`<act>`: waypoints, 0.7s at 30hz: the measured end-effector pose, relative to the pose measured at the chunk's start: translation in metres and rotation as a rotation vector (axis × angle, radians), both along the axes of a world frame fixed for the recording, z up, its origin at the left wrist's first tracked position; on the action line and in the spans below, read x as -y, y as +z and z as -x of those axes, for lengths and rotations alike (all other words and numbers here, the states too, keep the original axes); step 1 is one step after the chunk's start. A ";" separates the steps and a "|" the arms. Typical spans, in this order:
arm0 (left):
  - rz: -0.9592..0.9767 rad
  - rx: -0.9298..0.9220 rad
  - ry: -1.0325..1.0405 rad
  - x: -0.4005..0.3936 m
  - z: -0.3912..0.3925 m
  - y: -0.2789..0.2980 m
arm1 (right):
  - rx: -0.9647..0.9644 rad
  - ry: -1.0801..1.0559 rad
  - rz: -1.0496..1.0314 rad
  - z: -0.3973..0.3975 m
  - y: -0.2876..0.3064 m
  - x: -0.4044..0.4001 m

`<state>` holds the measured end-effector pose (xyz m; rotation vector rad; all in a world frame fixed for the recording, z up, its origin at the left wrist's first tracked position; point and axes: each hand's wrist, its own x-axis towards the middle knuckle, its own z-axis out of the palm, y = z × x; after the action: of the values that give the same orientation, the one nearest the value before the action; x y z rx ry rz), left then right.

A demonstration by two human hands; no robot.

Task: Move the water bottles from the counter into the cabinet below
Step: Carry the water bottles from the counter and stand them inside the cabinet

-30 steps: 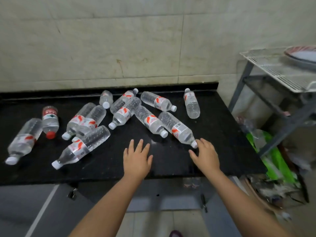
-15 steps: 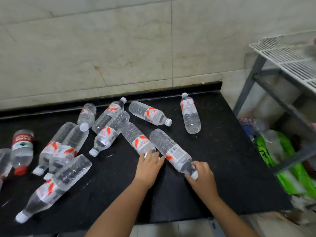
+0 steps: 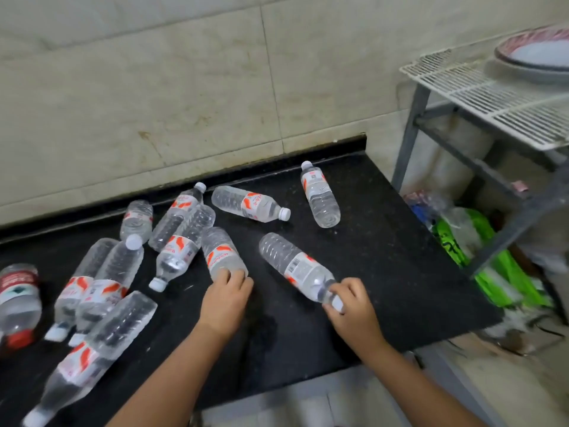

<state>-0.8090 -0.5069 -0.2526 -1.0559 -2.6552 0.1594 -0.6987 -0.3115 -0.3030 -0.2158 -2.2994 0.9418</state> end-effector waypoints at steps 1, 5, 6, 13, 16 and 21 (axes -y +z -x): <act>-0.059 -0.030 -0.001 0.012 -0.006 0.005 | -0.028 0.000 -0.019 -0.007 0.006 0.005; -0.328 -0.047 -0.017 0.060 -0.049 0.027 | 0.027 -0.010 -0.110 -0.050 0.036 0.032; -0.349 -0.048 -0.010 0.071 -0.063 0.034 | 0.056 -0.021 -0.153 -0.064 0.045 0.039; -0.378 0.183 0.113 0.127 -0.185 0.086 | 0.210 0.051 -0.331 -0.165 0.111 0.087; -0.335 0.330 0.150 0.132 -0.212 0.099 | 0.348 0.074 -0.312 -0.194 0.136 0.101; -0.027 0.566 0.153 0.129 -0.249 0.065 | 0.783 0.222 -0.350 -0.227 0.115 0.112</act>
<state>-0.5599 -0.6362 -0.1877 -1.0038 -3.2300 -0.1739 -0.4713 -0.4232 -0.1883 -0.2034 -3.2190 0.5862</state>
